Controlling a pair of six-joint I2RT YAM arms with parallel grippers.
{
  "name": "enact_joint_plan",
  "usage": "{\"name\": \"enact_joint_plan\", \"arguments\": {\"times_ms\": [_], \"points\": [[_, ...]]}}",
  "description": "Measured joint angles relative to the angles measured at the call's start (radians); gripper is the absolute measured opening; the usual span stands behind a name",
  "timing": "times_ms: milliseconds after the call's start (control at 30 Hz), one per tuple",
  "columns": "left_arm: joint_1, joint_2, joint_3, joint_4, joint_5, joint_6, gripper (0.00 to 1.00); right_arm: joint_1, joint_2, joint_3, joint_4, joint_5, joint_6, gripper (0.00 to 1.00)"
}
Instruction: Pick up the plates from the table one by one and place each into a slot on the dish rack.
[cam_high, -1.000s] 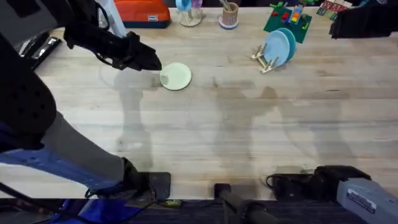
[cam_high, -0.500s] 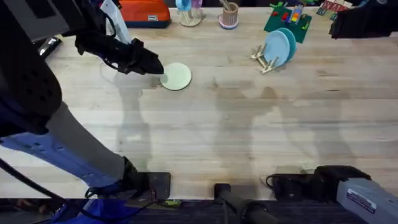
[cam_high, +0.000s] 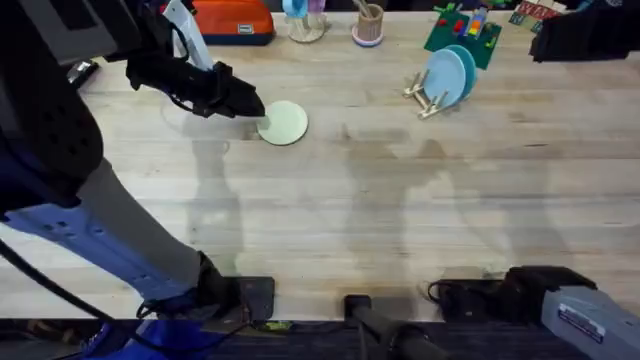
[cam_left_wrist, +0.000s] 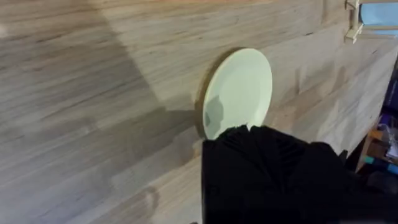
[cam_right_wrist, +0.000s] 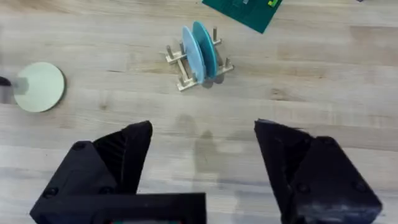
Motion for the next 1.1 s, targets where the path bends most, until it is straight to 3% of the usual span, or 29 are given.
{"name": "enact_joint_plan", "arguments": {"times_ms": [400,767,1100], "points": [[0.0,0.094,0.0,0.033,0.002,-0.001,0.041,0.0,0.0,0.0,0.0,0.0,0.0,0.995],[0.039,0.185,0.003,0.047,0.146,-0.017,0.041,0.0,0.0,0.0,0.0,0.0,0.0,0.994],[0.039,0.189,0.003,0.048,0.156,-0.019,0.041,0.0,0.0,0.0,0.0,-0.004,0.001,0.994]]}}
